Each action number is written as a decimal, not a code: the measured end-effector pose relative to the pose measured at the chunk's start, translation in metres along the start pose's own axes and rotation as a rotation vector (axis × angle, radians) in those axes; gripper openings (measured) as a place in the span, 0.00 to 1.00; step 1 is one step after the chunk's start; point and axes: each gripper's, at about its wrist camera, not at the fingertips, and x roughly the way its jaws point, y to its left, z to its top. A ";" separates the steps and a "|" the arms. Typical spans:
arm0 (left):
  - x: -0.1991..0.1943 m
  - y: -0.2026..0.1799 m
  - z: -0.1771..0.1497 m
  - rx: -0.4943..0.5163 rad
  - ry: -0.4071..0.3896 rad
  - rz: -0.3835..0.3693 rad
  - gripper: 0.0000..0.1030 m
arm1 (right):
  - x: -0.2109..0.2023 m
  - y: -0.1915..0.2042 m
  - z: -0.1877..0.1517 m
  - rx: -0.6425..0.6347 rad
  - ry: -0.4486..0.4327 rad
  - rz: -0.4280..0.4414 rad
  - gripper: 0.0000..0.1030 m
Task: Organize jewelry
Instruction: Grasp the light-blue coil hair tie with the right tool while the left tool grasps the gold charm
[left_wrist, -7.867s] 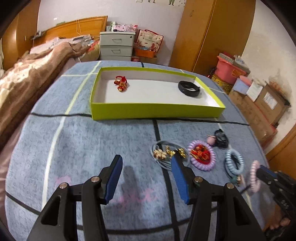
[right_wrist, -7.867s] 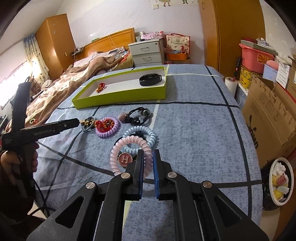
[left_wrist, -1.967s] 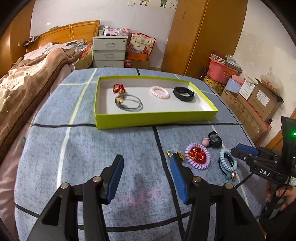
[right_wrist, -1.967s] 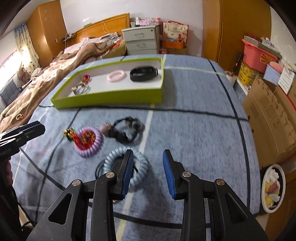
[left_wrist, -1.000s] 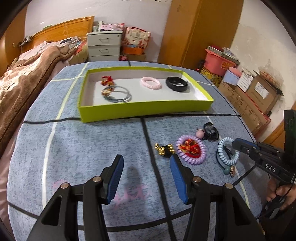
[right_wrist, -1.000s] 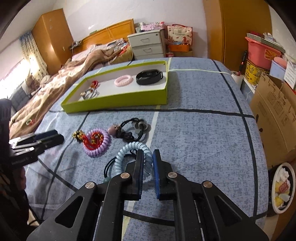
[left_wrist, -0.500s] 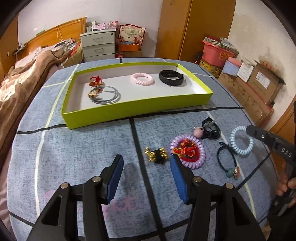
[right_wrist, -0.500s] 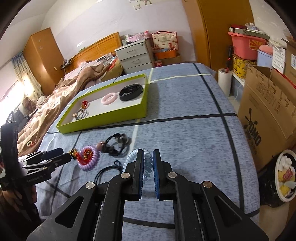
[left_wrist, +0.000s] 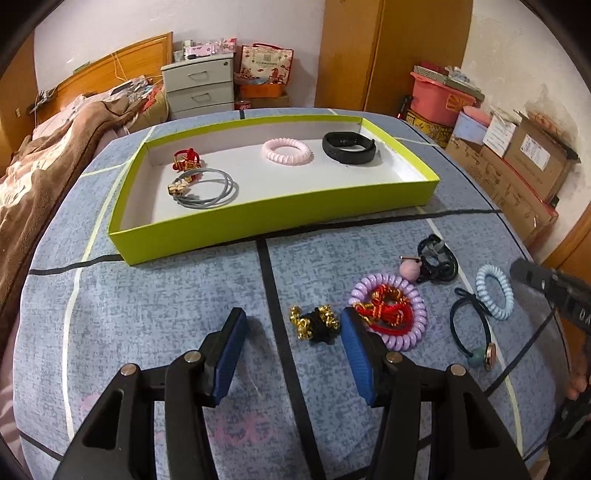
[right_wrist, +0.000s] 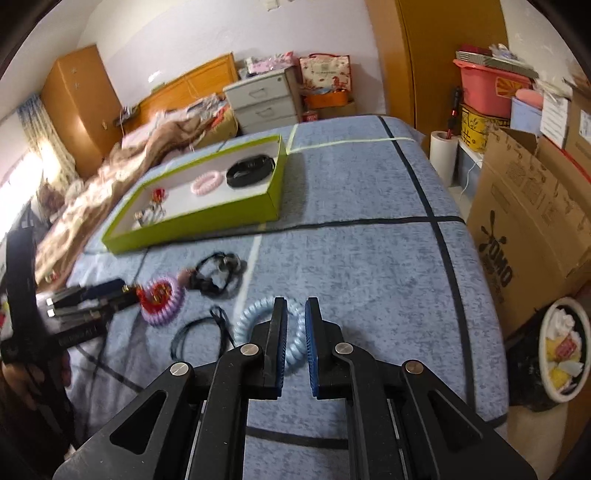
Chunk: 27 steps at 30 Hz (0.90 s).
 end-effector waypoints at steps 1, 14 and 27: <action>0.001 0.001 0.001 -0.005 -0.004 0.000 0.53 | 0.001 0.001 -0.001 -0.011 0.008 -0.012 0.15; 0.001 0.005 0.001 0.003 -0.017 0.033 0.19 | 0.014 0.015 -0.009 -0.124 0.081 -0.120 0.37; -0.014 0.016 -0.002 -0.024 -0.038 -0.008 0.17 | 0.007 0.015 -0.009 -0.108 0.050 -0.142 0.10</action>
